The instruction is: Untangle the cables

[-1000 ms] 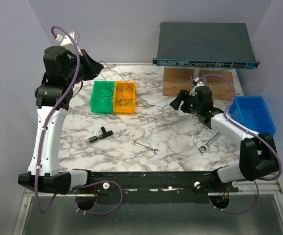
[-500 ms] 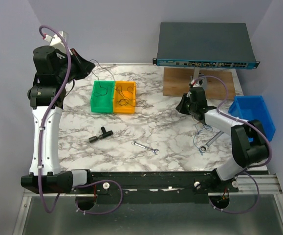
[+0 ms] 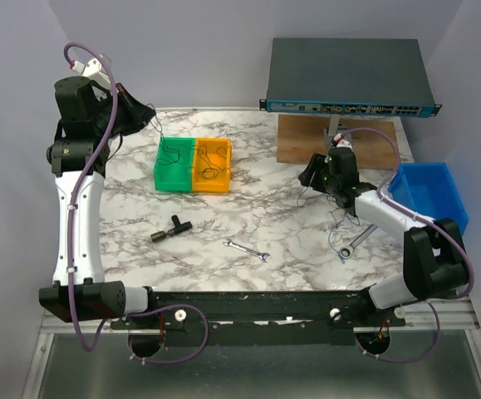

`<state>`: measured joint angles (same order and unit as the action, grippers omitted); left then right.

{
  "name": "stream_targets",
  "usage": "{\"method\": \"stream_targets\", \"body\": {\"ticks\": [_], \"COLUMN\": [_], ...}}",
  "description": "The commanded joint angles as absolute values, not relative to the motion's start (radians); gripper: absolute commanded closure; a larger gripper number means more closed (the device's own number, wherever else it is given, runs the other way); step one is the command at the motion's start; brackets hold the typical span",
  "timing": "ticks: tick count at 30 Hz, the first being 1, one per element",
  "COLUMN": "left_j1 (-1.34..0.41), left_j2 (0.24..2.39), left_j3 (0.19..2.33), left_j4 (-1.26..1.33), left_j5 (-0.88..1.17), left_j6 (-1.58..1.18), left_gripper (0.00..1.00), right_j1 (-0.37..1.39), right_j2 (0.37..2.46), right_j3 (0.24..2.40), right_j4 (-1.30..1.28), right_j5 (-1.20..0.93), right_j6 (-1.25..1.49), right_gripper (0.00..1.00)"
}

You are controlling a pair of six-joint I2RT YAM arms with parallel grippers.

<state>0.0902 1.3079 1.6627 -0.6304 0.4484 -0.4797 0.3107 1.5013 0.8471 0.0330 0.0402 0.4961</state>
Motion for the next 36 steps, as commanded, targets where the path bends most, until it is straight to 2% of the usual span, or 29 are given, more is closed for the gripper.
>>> {"method": "stream_targets", "body": {"ticks": [1, 18, 24, 36], "left_j1": [0.102, 0.075, 0.032, 0.003], "left_j2": [1.353, 1.501, 1.551, 1.52], "left_j3": [1.7, 1.708, 1.77, 1.887], "left_j4": [-0.651, -0.637, -0.659, -0.717], "left_j5": [0.407, 0.466, 0.45, 0.397], "left_j6": [-0.457, -0.467, -0.474, -0.465], "left_gripper": [1.0, 1.0, 1.0, 1.0], "right_j1": [0.313, 0.313, 0.313, 0.313], "right_j2": [1.426, 1.307, 1.298, 1.272], "right_j3": [0.825, 0.828, 0.834, 0.829], "right_j4": [0.051, 0.043, 0.038, 0.025], "right_j5": [0.036, 0.02, 0.016, 0.035], "right_j6": [0.499, 0.508, 0.51, 0.505], "right_gripper": [0.4, 0.37, 0.38, 0.37]}}
